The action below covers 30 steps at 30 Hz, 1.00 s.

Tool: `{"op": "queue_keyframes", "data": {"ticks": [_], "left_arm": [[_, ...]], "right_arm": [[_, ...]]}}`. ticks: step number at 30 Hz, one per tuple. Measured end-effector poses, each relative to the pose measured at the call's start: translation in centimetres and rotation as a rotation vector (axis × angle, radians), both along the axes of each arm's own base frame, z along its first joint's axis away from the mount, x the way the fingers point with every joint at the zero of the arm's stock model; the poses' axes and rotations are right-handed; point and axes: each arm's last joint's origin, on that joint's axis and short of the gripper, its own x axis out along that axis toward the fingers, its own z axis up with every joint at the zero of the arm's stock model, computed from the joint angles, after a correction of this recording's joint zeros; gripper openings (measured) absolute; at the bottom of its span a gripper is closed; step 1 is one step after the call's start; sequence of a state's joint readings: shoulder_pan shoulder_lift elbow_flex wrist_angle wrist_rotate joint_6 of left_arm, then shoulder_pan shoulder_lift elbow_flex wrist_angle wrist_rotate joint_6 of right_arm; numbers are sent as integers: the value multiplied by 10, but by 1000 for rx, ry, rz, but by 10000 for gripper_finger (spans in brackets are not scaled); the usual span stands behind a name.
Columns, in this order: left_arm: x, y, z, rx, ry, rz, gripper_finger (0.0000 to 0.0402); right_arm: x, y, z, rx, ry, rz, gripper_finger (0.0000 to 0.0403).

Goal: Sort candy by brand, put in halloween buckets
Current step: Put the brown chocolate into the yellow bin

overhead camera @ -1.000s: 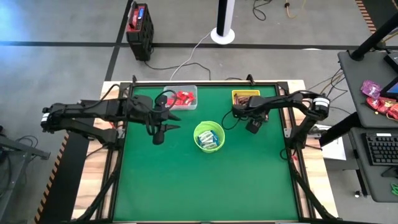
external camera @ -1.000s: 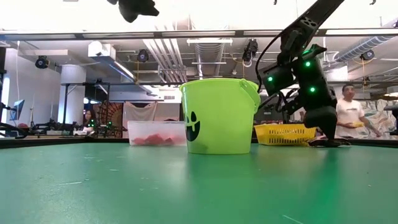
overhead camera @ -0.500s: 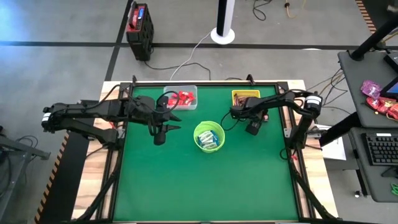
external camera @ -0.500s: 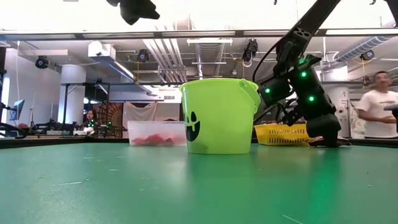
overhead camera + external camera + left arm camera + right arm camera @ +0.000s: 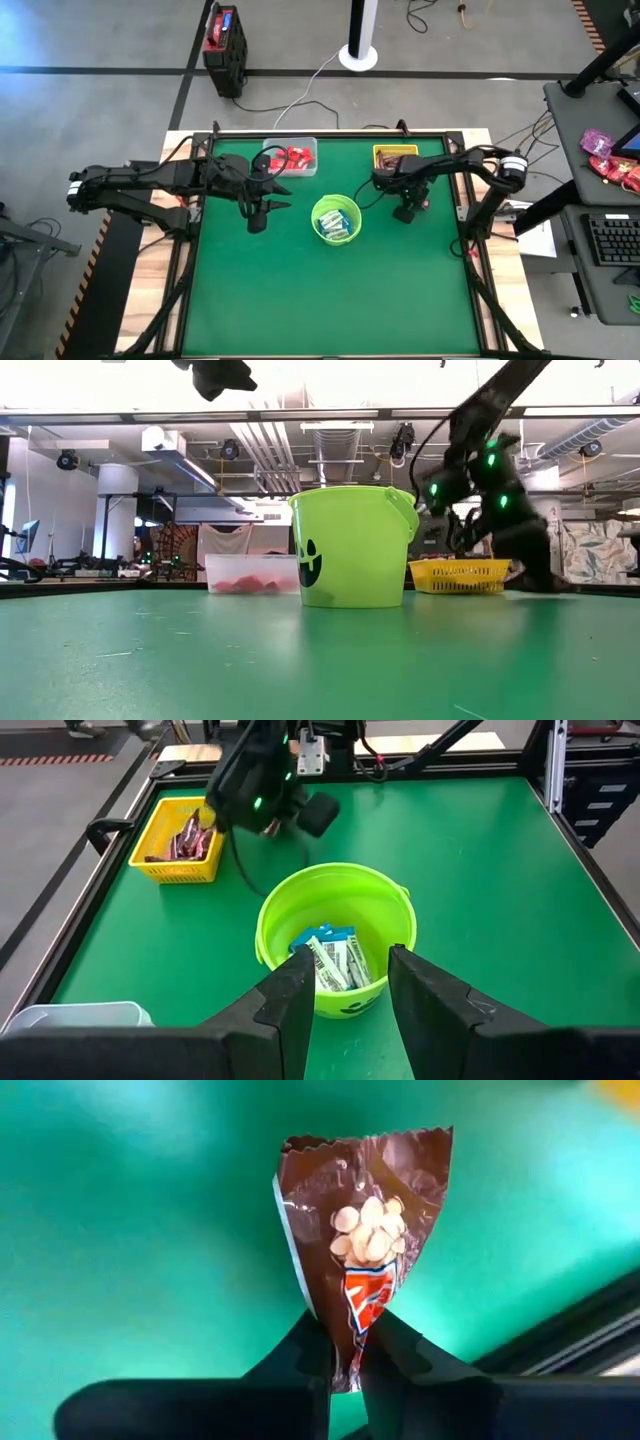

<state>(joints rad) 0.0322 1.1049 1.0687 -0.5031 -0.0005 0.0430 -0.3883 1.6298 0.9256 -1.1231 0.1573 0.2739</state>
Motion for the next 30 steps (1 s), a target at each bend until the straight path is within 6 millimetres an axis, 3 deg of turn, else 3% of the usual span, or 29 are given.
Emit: {"op": "queue_keyframes", "data": {"ticks": [4, 7, 11, 15, 19, 23, 26, 30], "left_arm": [[0, 0, 0, -4, -1, 1, 113], [2, 0, 0, 0, -6, 0, 113], [8, 1, -2, 25, -11, 32, 113], [14, 2, -6, 36, -6, 30, 113], [19, 2, -9, 36, 2, 31, 113], [22, 2, -9, 21, 2, 40, 113], [22, 3, -9, 16, 3, 44, 113], [22, 2, -9, 15, 5, 43, 113]], "right_arm": [[0, 17, 33, 10, -117, -10, 23], [7, 22, 62, -77, -351, -22, 22], [15, 12, 93, -297, -649, -24, 22], [7, -5, 106, -389, -652, -51, 22], [6, -35, 104, -537, -667, -119, 23], [10, -67, 86, -577, -632, -160, 34], [8, -85, 63, -511, -566, -217, 69], [9, -94, 41, -429, -519, -244, 128]]}}
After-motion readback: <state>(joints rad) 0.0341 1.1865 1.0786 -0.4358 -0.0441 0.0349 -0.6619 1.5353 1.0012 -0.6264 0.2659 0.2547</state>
